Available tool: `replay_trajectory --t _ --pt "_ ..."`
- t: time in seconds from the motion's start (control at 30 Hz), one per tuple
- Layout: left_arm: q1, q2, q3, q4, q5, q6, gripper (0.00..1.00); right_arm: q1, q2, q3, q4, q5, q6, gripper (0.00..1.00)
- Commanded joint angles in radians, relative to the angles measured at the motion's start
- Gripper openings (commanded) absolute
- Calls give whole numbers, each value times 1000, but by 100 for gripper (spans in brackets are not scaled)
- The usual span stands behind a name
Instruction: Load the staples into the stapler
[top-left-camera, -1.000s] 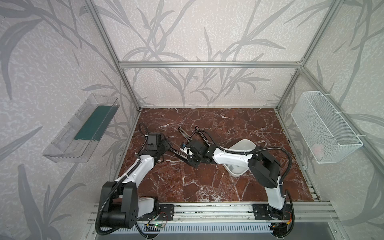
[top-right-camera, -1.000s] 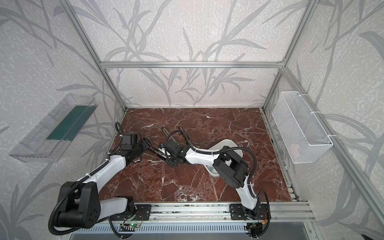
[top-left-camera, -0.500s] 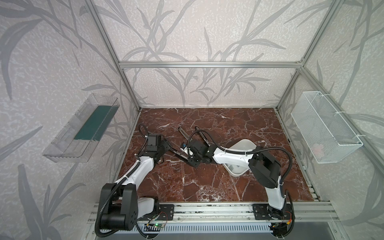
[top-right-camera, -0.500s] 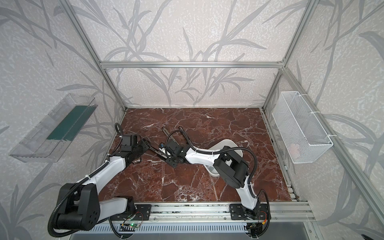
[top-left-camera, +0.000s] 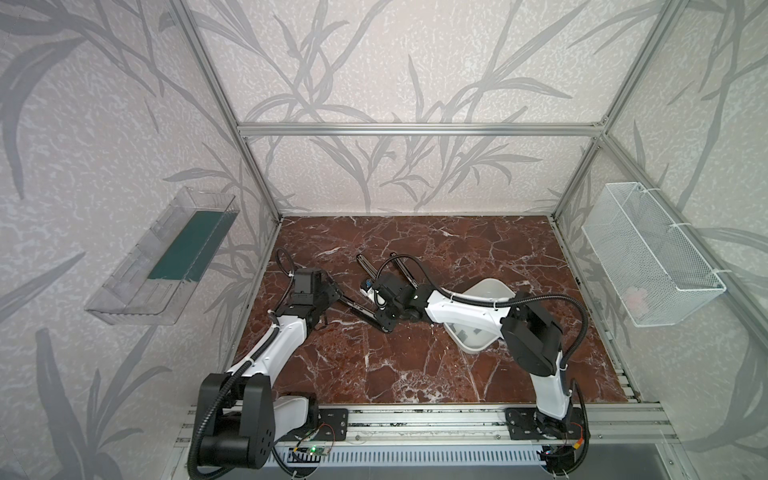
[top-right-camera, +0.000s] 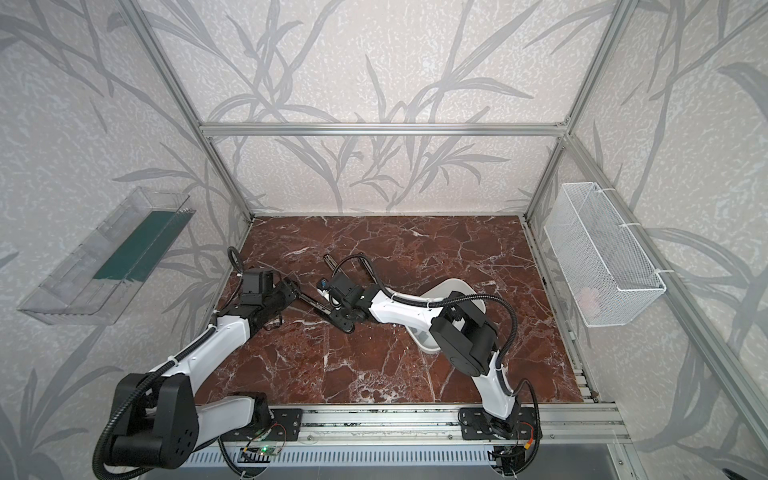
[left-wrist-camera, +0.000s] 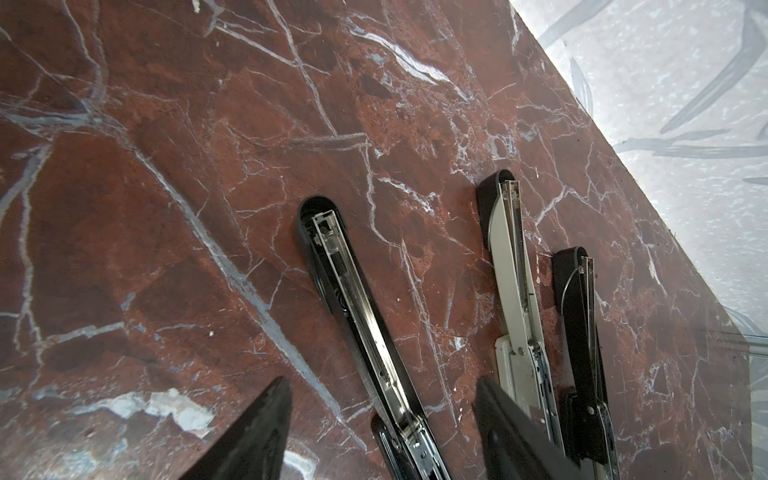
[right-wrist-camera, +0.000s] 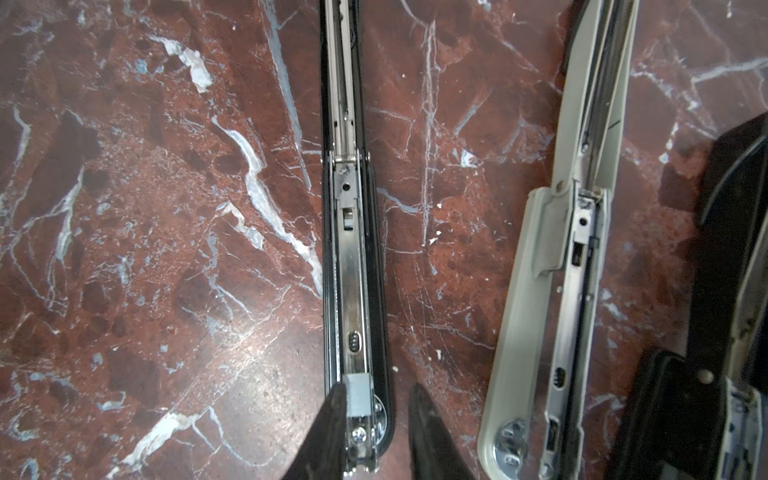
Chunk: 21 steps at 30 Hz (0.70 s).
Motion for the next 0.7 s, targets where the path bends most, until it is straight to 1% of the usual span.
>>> replay_trajectory --t 0.0,0.17,0.27,0.33,0.4,0.5,0.67 --pt "-2 -11 -30 0 -33 -8 71 -5 11 27 -28 5 7 28" --pt "-2 15 -59 48 -30 -32 71 -2 -21 -40 15 -70 -51 38" --pt "-2 45 -70 81 -12 -40 72 -1 -53 -114 52 -61 -56 46" --pt "-2 66 -90 130 18 -54 72 -1 -72 -162 80 -69 -57 49" --pt "-2 82 -115 193 41 -68 73 2 -89 -209 124 -90 -59 51" --pt "-2 92 -139 253 38 -64 75 6 -90 -249 179 -106 -56 51" --pt "-2 78 -170 351 3 -6 76 8 -63 -241 217 -68 -51 47"
